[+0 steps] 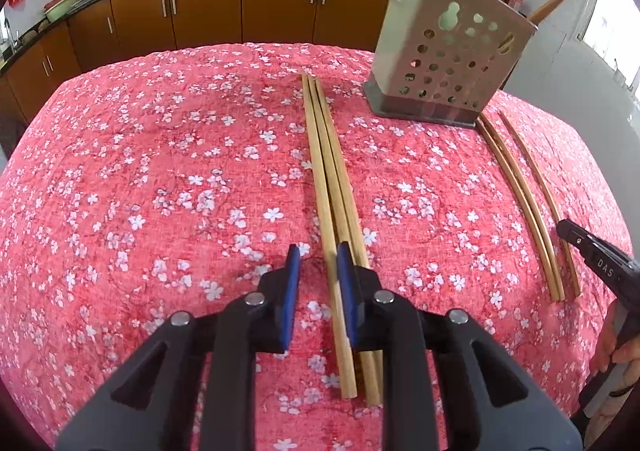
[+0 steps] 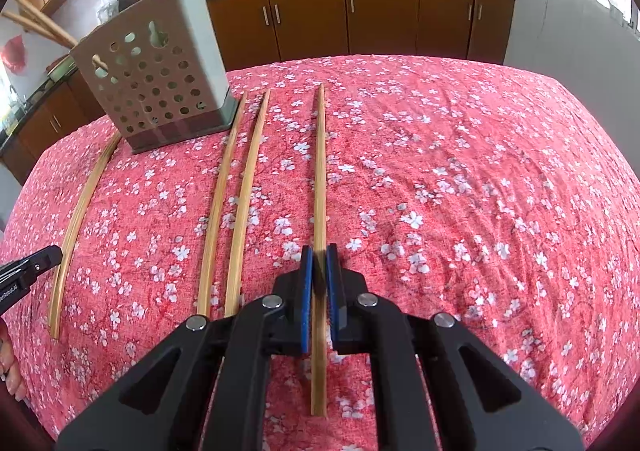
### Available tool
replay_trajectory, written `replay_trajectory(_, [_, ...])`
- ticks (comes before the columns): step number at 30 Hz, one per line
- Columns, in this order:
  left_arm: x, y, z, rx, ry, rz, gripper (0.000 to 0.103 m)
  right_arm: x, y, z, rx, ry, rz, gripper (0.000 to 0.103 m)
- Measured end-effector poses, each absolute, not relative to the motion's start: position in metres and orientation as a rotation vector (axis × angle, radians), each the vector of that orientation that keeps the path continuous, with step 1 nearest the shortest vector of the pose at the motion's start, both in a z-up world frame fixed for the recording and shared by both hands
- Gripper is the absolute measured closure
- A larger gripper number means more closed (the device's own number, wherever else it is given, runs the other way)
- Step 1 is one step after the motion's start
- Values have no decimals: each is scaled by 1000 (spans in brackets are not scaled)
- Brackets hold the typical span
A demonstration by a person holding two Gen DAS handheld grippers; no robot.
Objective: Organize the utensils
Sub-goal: 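Grasp a third chopstick with the left tool while the right tool grasps another, then lift the chopstick with the left tool while the right tool lifts its chopstick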
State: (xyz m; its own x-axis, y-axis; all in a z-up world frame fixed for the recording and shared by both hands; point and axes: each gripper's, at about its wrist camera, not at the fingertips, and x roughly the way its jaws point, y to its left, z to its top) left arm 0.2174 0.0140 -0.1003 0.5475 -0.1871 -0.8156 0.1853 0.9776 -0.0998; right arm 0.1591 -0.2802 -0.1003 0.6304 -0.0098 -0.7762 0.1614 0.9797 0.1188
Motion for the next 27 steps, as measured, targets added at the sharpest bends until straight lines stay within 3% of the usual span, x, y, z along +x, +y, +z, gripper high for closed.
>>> replay_trajectory(4, [212, 5, -102, 55, 952, -210, 86, 157, -276, -100, 164, 882, -96, 95])
replay_trajectory(6, [216, 8, -102, 48, 949, -194, 94, 157, -275, -100, 155, 881, -95, 95])
replay_trajectory(8, [226, 15, -102, 17, 953, -181, 95, 157, -275, -100, 145, 880, -89, 95])
replay_trajectory(16, [257, 55, -103, -105, 919, -183, 95, 175, -310, -104, 202, 855, -172, 95])
replay_trajectory(27, [240, 48, -106, -1, 868, -176, 93, 175, -309, -106, 179, 850, -179, 95])
